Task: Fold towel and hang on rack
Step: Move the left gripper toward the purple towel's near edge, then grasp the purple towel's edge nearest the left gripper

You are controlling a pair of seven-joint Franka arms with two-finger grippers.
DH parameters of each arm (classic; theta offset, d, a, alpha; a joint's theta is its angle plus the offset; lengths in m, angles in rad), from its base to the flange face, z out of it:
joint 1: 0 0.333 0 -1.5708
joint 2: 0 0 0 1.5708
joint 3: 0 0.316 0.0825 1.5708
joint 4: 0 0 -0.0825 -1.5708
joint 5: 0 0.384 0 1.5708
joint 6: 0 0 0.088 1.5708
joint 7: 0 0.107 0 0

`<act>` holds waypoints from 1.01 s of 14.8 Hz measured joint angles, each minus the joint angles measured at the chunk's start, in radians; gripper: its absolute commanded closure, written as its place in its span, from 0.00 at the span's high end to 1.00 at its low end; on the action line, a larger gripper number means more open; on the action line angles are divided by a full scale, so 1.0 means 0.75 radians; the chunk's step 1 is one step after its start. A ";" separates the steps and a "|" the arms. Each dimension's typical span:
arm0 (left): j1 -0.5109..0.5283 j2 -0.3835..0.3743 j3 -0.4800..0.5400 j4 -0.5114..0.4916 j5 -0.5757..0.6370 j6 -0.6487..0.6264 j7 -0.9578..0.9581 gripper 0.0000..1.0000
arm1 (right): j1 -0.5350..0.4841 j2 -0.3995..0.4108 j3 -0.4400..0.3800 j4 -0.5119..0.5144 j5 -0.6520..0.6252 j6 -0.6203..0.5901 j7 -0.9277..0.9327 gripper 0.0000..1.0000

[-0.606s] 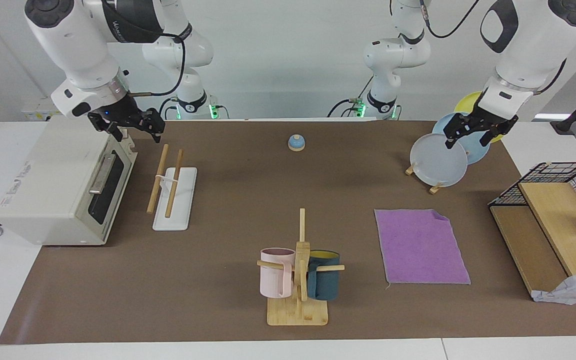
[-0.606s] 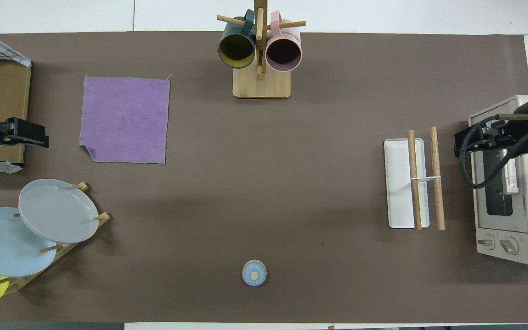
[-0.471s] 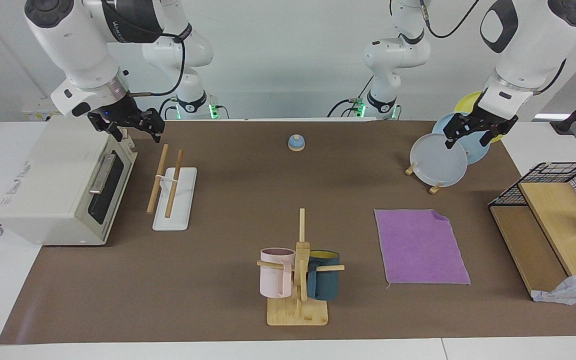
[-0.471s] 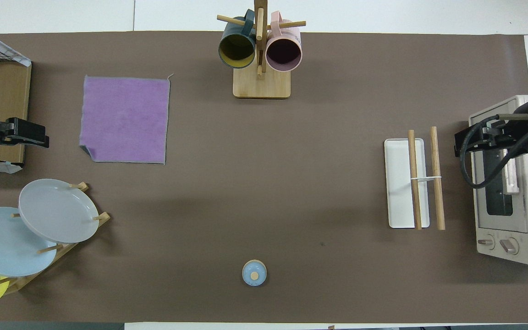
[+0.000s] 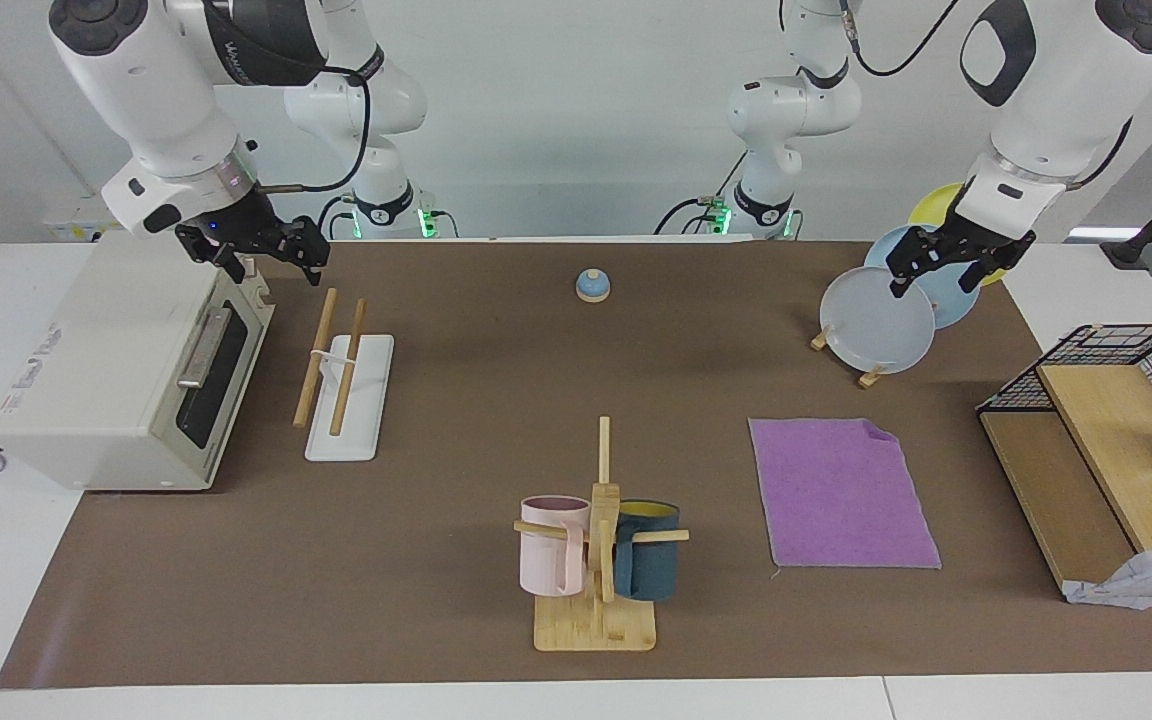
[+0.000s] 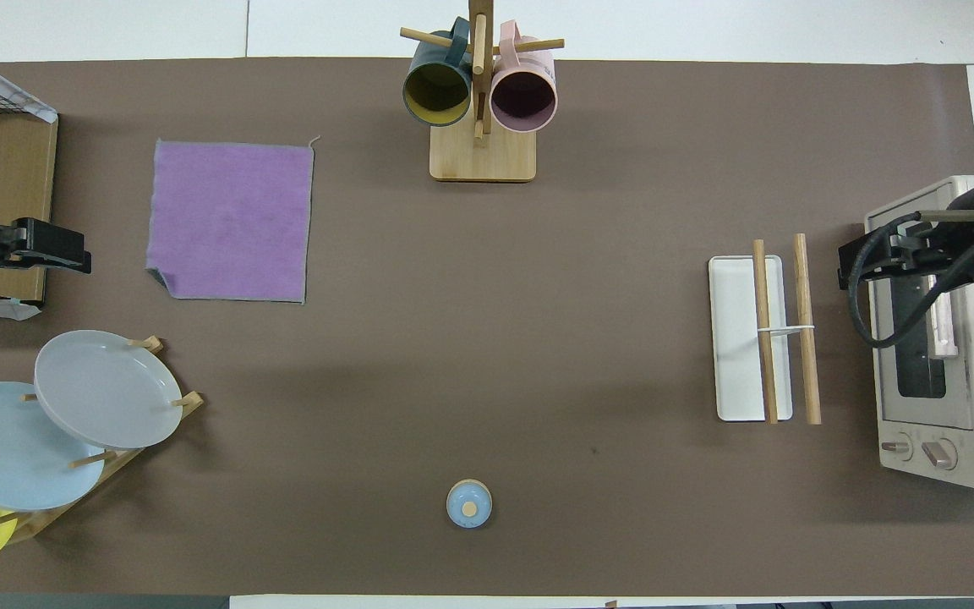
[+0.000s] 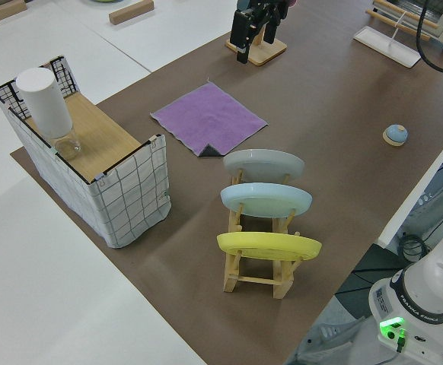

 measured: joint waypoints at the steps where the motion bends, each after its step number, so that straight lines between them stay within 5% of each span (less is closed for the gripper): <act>1: 0.006 -0.002 0.003 -0.020 0.000 0.036 -0.002 1.00 | 0.000 0.000 0.000 0.000 0.000 0.000 0.000 1.00; 7: 0.075 0.024 0.010 -0.350 0.000 0.481 -0.002 1.00 | 0.000 0.000 0.000 0.000 0.000 0.000 0.000 1.00; 15: 0.147 0.410 0.013 -0.403 -0.071 0.843 -0.105 0.97 | 0.000 0.000 0.000 0.000 0.000 0.000 0.000 1.00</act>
